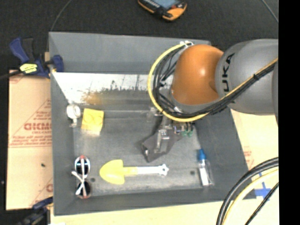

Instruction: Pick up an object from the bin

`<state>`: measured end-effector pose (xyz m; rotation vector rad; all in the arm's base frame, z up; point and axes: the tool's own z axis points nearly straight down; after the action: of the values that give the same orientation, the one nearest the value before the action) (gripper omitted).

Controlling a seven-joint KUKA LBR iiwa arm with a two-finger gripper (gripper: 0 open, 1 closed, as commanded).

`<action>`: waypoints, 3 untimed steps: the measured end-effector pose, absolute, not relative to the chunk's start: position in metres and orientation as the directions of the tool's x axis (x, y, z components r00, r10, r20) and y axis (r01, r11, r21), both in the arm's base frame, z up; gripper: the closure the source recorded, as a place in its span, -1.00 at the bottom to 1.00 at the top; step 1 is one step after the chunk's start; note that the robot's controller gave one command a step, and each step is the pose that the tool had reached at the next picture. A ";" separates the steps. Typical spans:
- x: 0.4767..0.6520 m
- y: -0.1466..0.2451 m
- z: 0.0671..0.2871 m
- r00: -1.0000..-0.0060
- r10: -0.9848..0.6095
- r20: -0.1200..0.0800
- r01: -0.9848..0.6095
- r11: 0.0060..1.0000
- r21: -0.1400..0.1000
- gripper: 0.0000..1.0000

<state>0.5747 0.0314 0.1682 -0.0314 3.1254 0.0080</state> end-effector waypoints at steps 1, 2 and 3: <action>0.558 0.055 0.213 -0.999 -0.023 -0.037 -0.024 1.000 0.007 -1.00; 0.577 0.024 0.210 -1.000 -0.013 -0.023 -0.013 1.000 0.004 -1.00; 0.558 0.062 0.247 -0.998 -0.034 -0.045 -0.035 0.999 0.008 -1.00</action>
Offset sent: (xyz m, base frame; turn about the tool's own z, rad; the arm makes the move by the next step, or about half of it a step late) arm 0.0007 -0.0045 0.0406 0.0034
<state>0.5580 0.0619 0.2471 -0.0537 3.0958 0.0135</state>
